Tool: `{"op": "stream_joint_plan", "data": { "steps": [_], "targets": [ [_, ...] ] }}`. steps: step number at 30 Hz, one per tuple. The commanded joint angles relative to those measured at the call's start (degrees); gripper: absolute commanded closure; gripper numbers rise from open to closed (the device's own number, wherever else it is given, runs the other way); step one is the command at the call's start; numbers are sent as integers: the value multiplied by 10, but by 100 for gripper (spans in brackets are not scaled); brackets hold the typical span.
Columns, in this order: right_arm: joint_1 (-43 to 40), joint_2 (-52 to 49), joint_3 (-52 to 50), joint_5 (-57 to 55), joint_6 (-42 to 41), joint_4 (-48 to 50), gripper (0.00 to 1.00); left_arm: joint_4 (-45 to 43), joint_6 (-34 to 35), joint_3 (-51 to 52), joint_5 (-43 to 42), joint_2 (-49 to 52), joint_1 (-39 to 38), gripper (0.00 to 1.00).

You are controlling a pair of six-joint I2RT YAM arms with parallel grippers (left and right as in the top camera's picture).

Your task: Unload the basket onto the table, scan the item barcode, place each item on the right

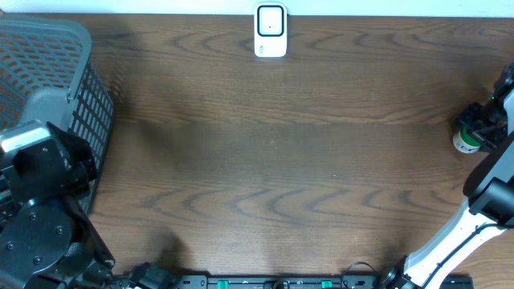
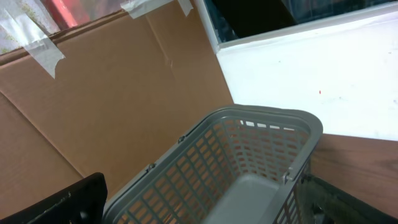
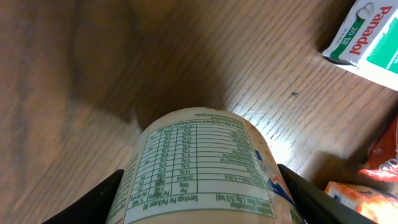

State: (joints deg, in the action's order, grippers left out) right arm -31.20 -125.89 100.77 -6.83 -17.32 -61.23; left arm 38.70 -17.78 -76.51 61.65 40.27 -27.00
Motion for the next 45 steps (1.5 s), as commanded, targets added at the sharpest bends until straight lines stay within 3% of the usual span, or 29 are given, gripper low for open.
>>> {"op": "stream_joint_plan", "data": {
  "steps": [1,5,8,16,23,27,30,34,41,45],
  "targets": [
    [-31,10,7,-4,7,3,32,-1,5,0,5,-2,2,2],
    [-73,10,7,-4,7,-2,26,-1,5,0,5,-2,2,2],
    [-103,10,7,8,10,-9,1,-1,5,0,5,-2,2,2],
    [-150,38,38,152,47,-49,1,-1,5,0,6,-2,2,2],
    [-144,175,174,165,77,-35,1,-1,5,0,5,-2,2,2],
    [-144,271,249,254,10,44,1,-1,5,0,5,-3,2,2],
    [-139,333,269,348,-83,160,1,-1,5,0,6,-3,2,2],
    [-105,402,269,396,-120,259,1,-8,5,0,5,-2,2,2],
    [-17,462,254,383,-74,192,1,-14,5,0,6,-3,2,2],
    [48,504,203,382,-71,201,1,-139,-34,0,-33,3,2,2]
  ]
}}
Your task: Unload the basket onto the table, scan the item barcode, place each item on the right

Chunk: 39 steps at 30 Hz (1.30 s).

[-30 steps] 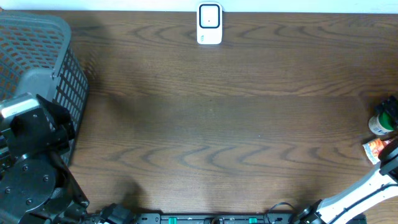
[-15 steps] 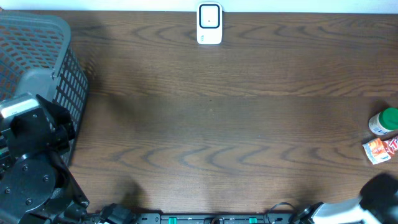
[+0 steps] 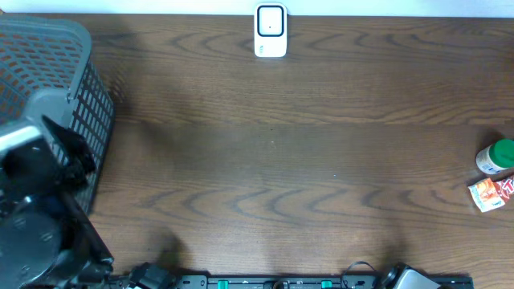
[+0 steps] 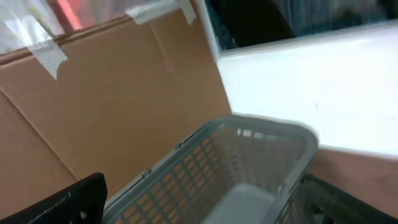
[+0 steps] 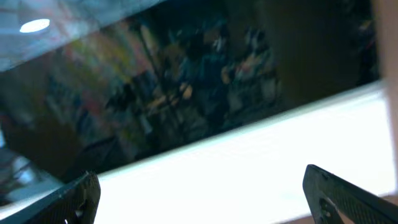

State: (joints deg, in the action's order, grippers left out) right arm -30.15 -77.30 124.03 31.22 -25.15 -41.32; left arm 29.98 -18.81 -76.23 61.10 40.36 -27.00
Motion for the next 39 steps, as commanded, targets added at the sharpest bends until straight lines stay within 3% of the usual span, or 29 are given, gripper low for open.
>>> {"op": "stream_joint_plan", "data": {
  "steps": [1,8,10,13,18,23,27,32,34,35,39],
  "targets": [
    [68,35,-53,-2,17,12,1,-93,-54,-3,-44,3,0,2],
    [301,170,-247,-196,127,57,1,-466,-296,-3,-52,18,0,2],
    [356,214,-302,-258,150,73,1,-487,-365,-3,-44,20,0,2],
    [399,273,-360,-323,162,83,1,-434,-406,-2,-23,14,4,2],
    [402,370,-433,-343,165,105,1,-388,-383,-1,-22,-12,13,2],
    [402,490,-512,-344,167,123,1,-251,-221,-1,-52,-81,66,2],
    [402,587,-575,-344,173,132,5,-125,-131,-1,-143,-142,149,2],
    [394,663,-638,-344,173,133,7,-49,-47,-1,-261,-198,243,2],
    [385,695,-668,-344,173,133,7,-19,-31,0,-333,-222,272,2],
    [380,712,-683,-344,173,133,1,-10,-28,2,-368,-231,283,2],
    [356,771,-734,-344,172,123,1,2,-24,23,-454,-261,312,2]
  ]
}}
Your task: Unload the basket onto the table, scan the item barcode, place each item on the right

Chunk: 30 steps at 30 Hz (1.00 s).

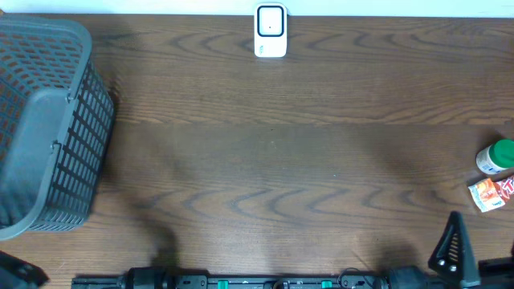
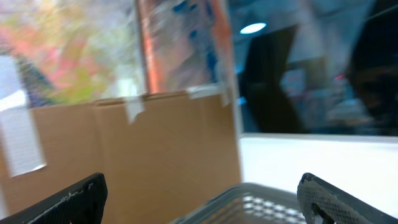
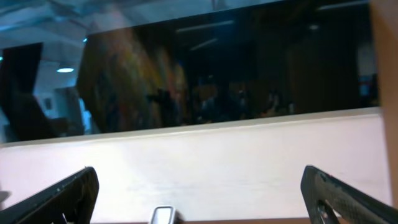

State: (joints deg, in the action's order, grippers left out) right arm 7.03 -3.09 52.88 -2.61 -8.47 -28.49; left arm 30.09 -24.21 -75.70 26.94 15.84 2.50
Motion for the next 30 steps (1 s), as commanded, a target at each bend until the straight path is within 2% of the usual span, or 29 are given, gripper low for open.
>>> {"op": "stream_joint_plan", "data": {
  "steps": [1,11,16,23,30],
  "targets": [
    [-17,23,-22,-2,4,-11,1,-5,33,26,-115,-23,23,2],
    [-18,27,-59,3,3,2,1,-69,38,132,-115,-88,46,2],
    [-18,27,-136,3,-18,126,1,-97,57,206,-113,-158,43,2],
    [-18,15,-268,3,-103,223,1,-130,57,217,-126,-154,22,2],
    [-18,-12,-436,-15,-102,420,1,-141,57,217,-124,-157,22,2]
  ]
}}
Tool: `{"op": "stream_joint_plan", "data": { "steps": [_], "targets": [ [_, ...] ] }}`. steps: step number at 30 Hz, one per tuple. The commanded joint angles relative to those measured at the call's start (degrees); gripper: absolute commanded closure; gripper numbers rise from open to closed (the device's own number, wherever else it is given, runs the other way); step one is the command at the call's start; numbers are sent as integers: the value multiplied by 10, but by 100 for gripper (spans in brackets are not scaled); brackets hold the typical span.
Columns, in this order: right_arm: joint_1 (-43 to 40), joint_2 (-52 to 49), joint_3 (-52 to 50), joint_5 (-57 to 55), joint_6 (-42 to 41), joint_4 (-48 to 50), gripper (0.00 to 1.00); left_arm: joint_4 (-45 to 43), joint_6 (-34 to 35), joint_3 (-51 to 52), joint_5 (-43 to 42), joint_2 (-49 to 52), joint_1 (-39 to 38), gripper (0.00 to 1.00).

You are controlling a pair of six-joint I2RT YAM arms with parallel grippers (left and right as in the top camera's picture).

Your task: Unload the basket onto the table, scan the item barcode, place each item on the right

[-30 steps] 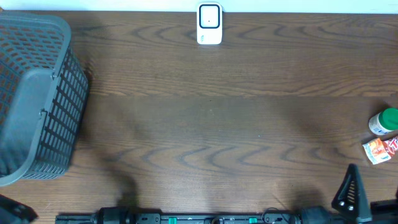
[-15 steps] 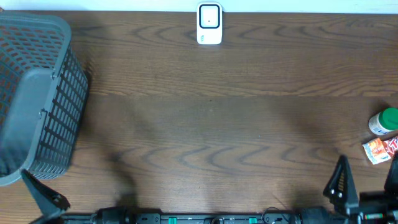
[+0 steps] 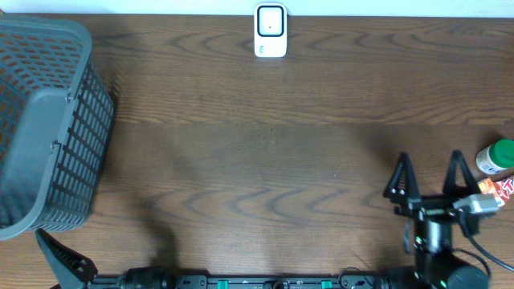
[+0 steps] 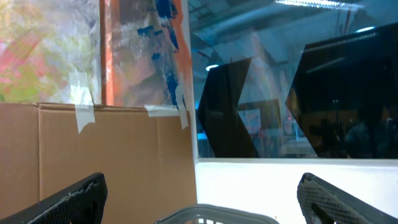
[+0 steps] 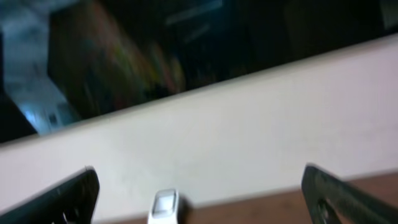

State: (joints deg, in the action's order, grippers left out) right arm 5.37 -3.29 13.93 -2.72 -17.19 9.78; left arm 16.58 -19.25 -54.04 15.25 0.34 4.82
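Observation:
A white barcode scanner (image 3: 271, 30) stands at the table's far edge, and shows small and blurred in the right wrist view (image 5: 165, 206). A green-capped bottle (image 3: 496, 156) and an orange-red packet (image 3: 499, 189) lie at the right edge. My right gripper (image 3: 429, 162) hovers open over the near right of the table, left of the bottle, with nothing between its fingers (image 5: 352, 195). My left gripper (image 4: 199, 205) is open and empty, low at the near left corner. Only one of its fingers (image 3: 61, 258) shows from overhead.
A grey mesh basket (image 3: 48, 120) fills the left side of the table; its rim (image 4: 214, 216) peeks into the left wrist view. Behind it stand a taped cardboard box (image 4: 93, 155) and a white wall. Dark wood tabletop (image 3: 265, 160) spans the middle.
My right gripper has moved from the near right edge further onto the table, beside the bottle and packet. Its camera now looks lower at the scanner. A left finger now shows at the near left.
My right gripper first had the green-capped bottle between its fingers at the right edge, with the left arm by the basket. Then the bottle stood free beside the packet and the right arm was gone from overhead. Both arms then sat low at the near edge.

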Motion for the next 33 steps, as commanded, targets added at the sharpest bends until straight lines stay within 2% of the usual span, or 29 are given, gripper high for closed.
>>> {"op": "stream_joint_plan", "data": {
  "steps": [1,5,12,17,21,27,33],
  "targets": [
    [-2,-14,-68,-15,-15,67,1,-9,7,0,-7,-2,-1,2],
    [-2,-20,-136,-44,-15,131,1,-25,7,2,-7,-2,-1,2],
    [-1,-21,-136,-69,-7,34,1,-32,23,6,-7,0,-2,2],
    [-1,-21,-136,-69,-9,-61,1,-19,140,29,-7,6,-1,2],
    [-1,-21,-136,-69,-12,-133,1,67,248,49,-7,8,-1,2],
    [-1,-38,-136,-61,-12,-132,1,132,300,100,-7,8,-1,2],
    [-1,-49,-136,-61,-12,-132,1,164,413,157,-7,8,-1,2]
  ]
}}
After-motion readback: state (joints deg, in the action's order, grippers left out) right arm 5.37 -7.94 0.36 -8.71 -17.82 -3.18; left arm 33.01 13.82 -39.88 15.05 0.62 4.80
